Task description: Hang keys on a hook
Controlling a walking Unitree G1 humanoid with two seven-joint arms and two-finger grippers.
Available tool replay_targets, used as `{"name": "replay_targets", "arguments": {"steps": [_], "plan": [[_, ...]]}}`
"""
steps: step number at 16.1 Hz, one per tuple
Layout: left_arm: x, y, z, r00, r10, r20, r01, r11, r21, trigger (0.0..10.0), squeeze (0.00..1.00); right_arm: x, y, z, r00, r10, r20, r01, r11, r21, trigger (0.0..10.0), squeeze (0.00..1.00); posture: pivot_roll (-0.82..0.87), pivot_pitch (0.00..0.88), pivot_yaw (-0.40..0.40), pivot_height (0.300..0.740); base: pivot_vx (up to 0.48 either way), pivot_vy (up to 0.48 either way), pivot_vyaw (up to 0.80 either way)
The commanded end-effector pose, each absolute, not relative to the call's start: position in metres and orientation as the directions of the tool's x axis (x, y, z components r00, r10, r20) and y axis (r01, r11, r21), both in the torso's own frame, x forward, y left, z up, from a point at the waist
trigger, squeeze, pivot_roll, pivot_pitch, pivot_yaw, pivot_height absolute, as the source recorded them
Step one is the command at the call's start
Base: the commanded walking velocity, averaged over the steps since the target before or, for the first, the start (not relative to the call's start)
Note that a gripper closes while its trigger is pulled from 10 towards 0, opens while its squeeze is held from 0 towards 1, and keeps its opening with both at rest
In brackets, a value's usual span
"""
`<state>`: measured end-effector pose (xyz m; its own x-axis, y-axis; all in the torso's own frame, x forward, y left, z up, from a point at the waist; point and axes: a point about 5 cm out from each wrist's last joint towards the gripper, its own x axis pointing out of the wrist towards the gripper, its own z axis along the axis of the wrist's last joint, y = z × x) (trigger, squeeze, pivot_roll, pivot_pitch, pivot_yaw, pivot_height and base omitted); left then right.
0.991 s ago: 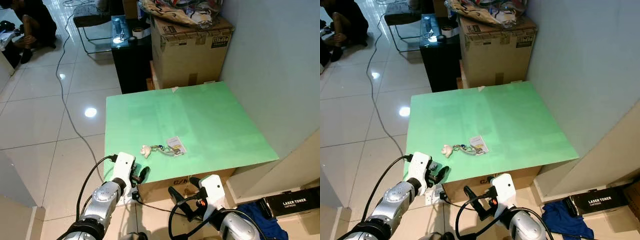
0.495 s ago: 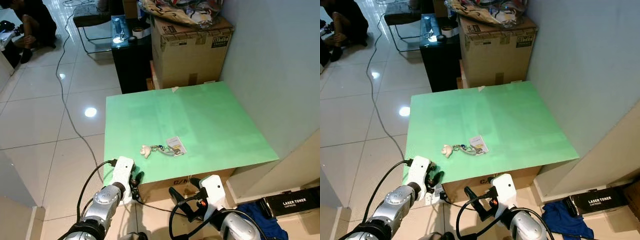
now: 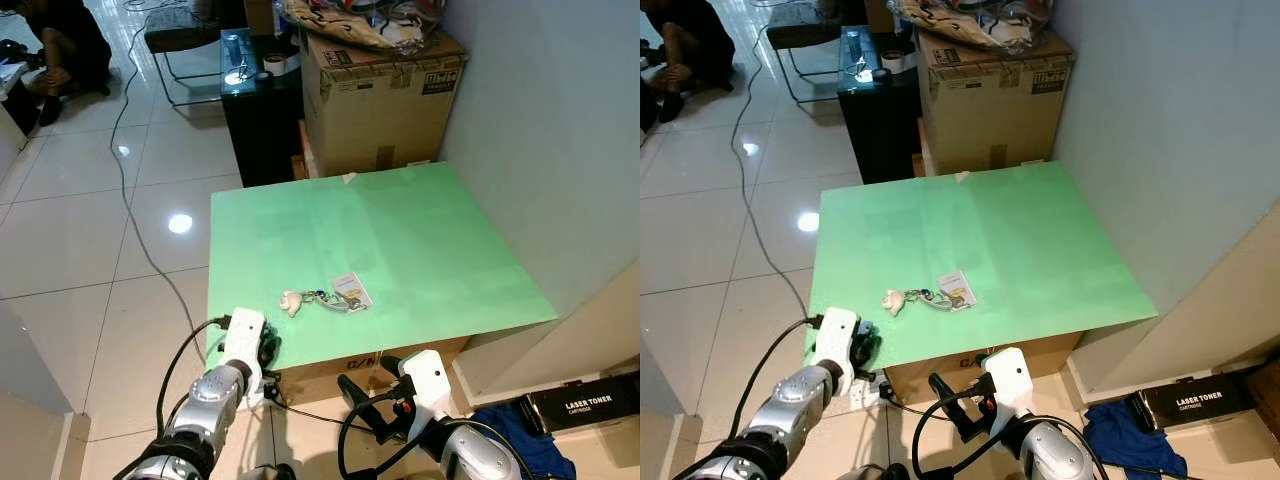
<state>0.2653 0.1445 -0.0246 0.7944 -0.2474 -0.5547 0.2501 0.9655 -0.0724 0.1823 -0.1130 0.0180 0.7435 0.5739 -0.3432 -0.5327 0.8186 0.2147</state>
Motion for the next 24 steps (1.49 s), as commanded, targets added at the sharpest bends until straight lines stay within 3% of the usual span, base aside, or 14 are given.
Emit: {"name": "replay_targets", "arguments": {"steps": [1, 8, 13, 15, 18, 19, 20, 21, 24], "plan": [[0.265, 0.146, -0.027, 0.787, -0.232, -0.572, 0.227, 0.970, -0.081, 0.0, 0.00, 0.182, -0.111, 0.021, 0.737, 0.586, -0.336, -0.543, 0.810, 0.221, 10.0, 0.00, -0.20, 0.071, 0.093, 0.740, 0.000, 0.000, 0.00], [0.269, 0.146, -0.022, 0.792, -0.232, -0.565, 0.213, 0.972, -0.101, 0.0, 0.00, 0.183, -0.111, 0.019, 0.731, 0.590, -0.342, -0.547, 0.807, 0.222, 10.0, 0.00, -0.19, 0.066, 0.094, 0.740, 0.000, 0.000, 0.00], [0.279, 0.159, -0.013, 0.829, -0.143, -0.541, 0.077, 0.987, -0.144, 0.0, 0.00, 0.183, -0.111, 0.019, 0.729, 0.592, -0.344, -0.551, 0.806, 0.219, 10.0, 0.00, -0.20, 0.051, 0.098, 0.740, 0.000, 0.000, 0.00], [0.300, 0.147, 0.025, 0.906, -0.191, -0.377, 0.146, 0.979, -0.144, 0.0, 0.00, 0.183, -0.114, 0.018, 0.730, 0.589, -0.347, -0.550, 0.807, 0.216, 10.0, 0.00, -0.19, 0.040, 0.099, 0.740, 0.000, 0.000, 0.00], [0.303, 0.135, 0.039, 0.913, -0.271, -0.305, 0.246, 0.962, -0.119, 0.0, 0.00, 0.184, -0.112, 0.018, 0.726, 0.594, -0.347, -0.554, 0.804, 0.217, 10.0, 0.00, -0.19, 0.033, 0.098, 0.740, 0.000, 0.000, 0.00], [0.303, 0.131, 0.039, 0.912, -0.278, -0.303, 0.263, 0.961, -0.089, 0.5, 0.00, 0.185, -0.111, 0.018, 0.725, 0.596, -0.346, -0.556, 0.802, 0.217, 10.0, 0.00, -0.18, 0.035, 0.098, 0.740, 0.000, 0.000, 0.00], [0.302, 0.129, 0.041, 0.915, -0.276, -0.293, 0.279, 0.960, -0.035, 10.0, 0.46, 0.185, -0.111, 0.018, 0.724, 0.597, -0.345, -0.557, 0.802, 0.218, 10.0, 0.00, -0.18, 0.035, 0.098, 0.740, 0.000, 0.000, 0.00], [0.302, 0.129, 0.042, 0.915, -0.288, -0.281, 0.299, 0.954, -0.003, 10.0, 1.00, 0.185, -0.111, 0.018, 0.724, 0.598, -0.344, -0.557, 0.801, 0.218, 10.0, 0.00, -0.18, 0.038, 0.097, 0.740, 0.000, 0.000, 0.00], [0.303, 0.134, 0.038, 0.897, -0.342, -0.279, 0.374, 0.925, 0.067, 10.0, 1.00, 0.185, -0.110, 0.019, 0.726, 0.598, -0.339, -0.554, 0.801, 0.227, 10.0, 0.00, -0.19, 0.047, 0.093, 0.740, 0.000, 0.000, 0.00]]}}
